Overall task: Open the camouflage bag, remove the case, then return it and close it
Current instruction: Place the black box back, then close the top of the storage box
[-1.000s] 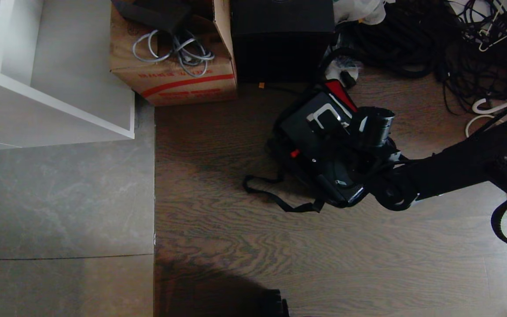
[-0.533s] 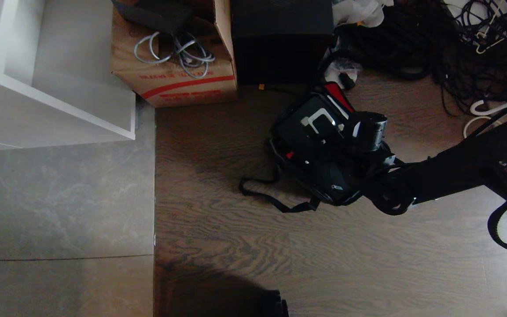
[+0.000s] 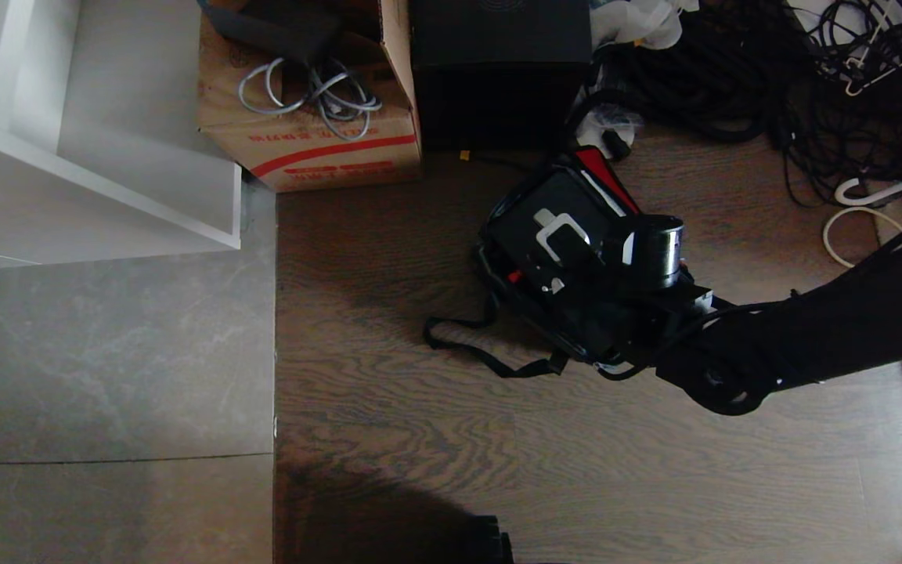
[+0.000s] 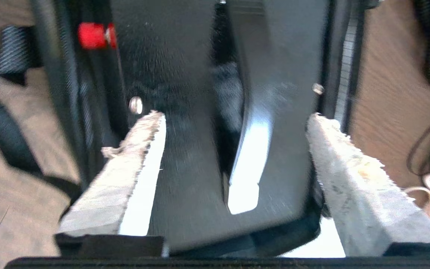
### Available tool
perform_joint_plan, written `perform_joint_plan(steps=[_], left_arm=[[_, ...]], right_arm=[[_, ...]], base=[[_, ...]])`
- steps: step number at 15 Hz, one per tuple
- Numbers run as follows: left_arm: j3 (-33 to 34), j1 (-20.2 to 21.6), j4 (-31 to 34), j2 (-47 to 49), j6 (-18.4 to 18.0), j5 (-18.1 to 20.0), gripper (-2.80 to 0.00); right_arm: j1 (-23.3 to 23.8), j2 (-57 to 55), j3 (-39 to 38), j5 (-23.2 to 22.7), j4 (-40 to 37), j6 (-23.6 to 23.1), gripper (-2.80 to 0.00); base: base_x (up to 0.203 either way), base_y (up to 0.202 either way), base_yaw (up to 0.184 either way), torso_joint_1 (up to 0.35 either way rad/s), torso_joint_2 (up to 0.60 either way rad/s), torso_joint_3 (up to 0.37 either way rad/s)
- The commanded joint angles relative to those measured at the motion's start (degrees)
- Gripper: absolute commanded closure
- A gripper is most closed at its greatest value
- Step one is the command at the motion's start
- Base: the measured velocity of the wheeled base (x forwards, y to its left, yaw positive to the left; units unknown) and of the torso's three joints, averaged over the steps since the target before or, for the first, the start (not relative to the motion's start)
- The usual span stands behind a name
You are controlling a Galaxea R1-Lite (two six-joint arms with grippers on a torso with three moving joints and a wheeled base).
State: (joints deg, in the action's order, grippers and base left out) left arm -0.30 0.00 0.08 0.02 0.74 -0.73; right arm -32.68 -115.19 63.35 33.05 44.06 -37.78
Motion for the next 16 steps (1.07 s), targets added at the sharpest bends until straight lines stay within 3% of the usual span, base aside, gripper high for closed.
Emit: perform_joint_plan(steps=[1,4,7,10,12,16], left_arm=[[0.0,0.0,0.0,0.0,0.0,-0.1,0.0],[0.0,0.0,0.0,0.0,0.0,-0.1,0.0],[0.0,0.0,0.0,0.0,0.0,-0.1,0.0],[0.0,0.0,0.0,0.0,0.0,-0.1,0.0],[0.0,0.0,0.0,0.0,0.0,-0.1,0.0],[0.0,0.0,0.0,0.0,0.0,-0.1,0.0]], right_arm=[[-0.9,5.1,-4.4,0.2,-0.3,-0.1,-2.8],[-1.0,9.4,-10.4,0.3,-1.3,1.4,-2.8],[-2.7,8.7,-10.3,0.3,-5.7,12.2,-2.8],[-3.9,6.8,-6.2,-0.6,-14.0,19.4,-2.8],[-4.5,4.2,-2.7,-4.0,-16.8,23.8,-2.8],[-4.7,-1.1,3.3,-11.9,-17.1,26.1,-2.8]], base=[[0.0,0.0,0.0,0.0,0.0,0.0],[0.0,0.0,0.0,0.0,0.0,0.0],[0.0,0.0,0.0,0.0,0.0,0.0],[0.0,0.0,0.0,0.0,0.0,0.0],[0.0,0.0,0.0,0.0,0.0,0.0],[0.0,0.0,0.0,0.0,0.0,0.0]])
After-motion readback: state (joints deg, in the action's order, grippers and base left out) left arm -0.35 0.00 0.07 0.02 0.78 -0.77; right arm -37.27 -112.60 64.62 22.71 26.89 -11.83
